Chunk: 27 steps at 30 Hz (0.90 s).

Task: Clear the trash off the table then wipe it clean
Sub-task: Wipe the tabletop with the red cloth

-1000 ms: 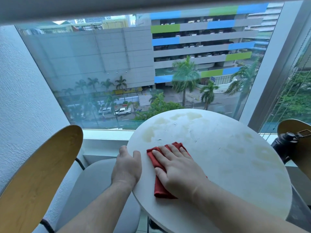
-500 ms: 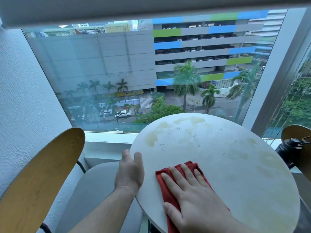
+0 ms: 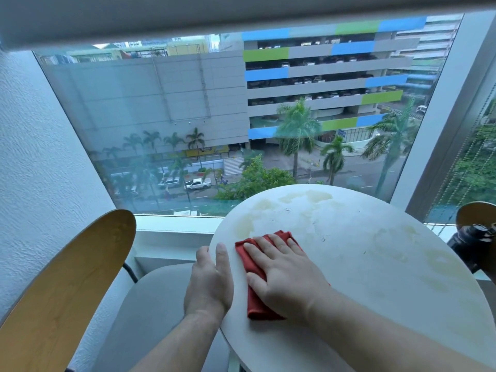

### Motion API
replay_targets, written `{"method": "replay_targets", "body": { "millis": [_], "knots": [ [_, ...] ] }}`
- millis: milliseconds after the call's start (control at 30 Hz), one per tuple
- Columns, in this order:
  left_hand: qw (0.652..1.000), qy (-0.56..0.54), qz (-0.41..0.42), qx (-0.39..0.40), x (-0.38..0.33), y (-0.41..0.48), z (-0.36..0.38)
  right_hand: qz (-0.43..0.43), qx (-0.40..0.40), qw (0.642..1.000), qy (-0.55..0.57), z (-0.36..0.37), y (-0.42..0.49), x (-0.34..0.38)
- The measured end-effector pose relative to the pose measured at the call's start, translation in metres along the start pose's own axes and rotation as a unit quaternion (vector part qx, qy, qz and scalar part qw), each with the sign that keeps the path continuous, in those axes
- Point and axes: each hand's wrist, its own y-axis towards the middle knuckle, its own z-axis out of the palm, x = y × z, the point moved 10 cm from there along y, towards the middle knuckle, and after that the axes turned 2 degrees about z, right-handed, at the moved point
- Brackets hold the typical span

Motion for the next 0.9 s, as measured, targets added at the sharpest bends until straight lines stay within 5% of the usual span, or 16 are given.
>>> {"method": "replay_targets", "body": {
  "millis": [400, 700, 900],
  "knots": [
    [1.000, 0.017, 0.005, -0.004, -0.004, -0.001, -0.001, -0.015, -0.005, 1.000, -0.025, 0.008, -0.062, 0.002],
    [0.997, -0.071, -0.007, 0.000, -0.005, -0.003, -0.003, -0.093, -0.016, 0.995, 0.035, 0.006, -0.020, 0.055],
    [0.997, -0.074, -0.013, 0.005, -0.011, -0.008, -0.004, -0.070, -0.011, 0.997, 0.009, 0.005, 0.024, 0.035]
  ]
}}
